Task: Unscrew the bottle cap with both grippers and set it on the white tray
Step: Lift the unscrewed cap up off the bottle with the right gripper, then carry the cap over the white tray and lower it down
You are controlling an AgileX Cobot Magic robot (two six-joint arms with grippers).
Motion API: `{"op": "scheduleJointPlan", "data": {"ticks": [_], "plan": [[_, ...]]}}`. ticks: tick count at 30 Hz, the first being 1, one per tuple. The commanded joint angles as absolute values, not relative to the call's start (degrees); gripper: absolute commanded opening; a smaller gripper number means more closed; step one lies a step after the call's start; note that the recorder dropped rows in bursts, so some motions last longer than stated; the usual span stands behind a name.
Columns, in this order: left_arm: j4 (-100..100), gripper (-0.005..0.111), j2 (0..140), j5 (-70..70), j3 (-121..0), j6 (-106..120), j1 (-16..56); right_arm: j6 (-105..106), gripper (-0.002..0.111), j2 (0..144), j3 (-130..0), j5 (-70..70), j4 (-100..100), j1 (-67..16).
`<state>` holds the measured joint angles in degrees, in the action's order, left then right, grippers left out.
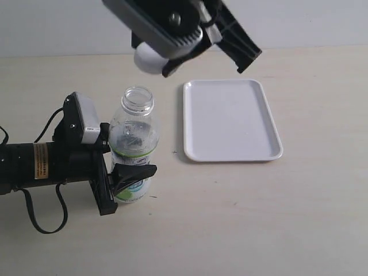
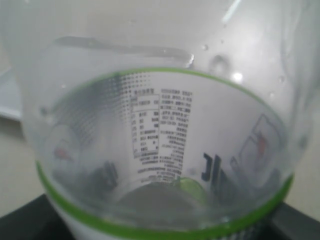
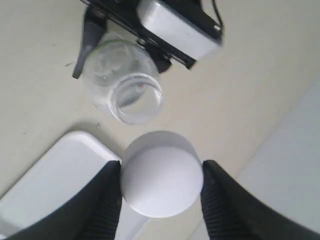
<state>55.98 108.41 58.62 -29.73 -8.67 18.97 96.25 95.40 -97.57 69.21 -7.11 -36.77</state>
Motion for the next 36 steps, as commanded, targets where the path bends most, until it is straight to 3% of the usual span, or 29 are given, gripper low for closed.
{"op": "scheduleJointPlan", "data": {"ticks": [1, 7, 15, 25, 36], "plan": [[55.1, 0.000, 108.1, 60.3, -29.7, -9.1, 19.2, 78.7, 0.000, 90.4, -97.7, 66.1, -0.5, -36.7], [55.1, 0.000, 108.1, 61.7, -29.7, -9.1, 19.2, 47.7, 0.000, 88.5, -97.7, 66.2, 13.3, -36.1], [54.9, 0.000, 108.1, 63.1, -29.7, -9.4, 19.2, 14.5, 0.000, 91.1, -95.7, 65.6, 14.4, -23.1], [54.7, 0.000, 108.1, 64.0, -29.5, -10.7, 19.2, 11.0, 0.000, 109.6, -94.3, 53.8, 2.6, -14.1], [54.2, 0.000, 108.1, 64.8, -29.5, -10.7, 19.2, 9.8, 0.000, 120.9, -94.3, 47.9, -0.3, -12.9]]}}
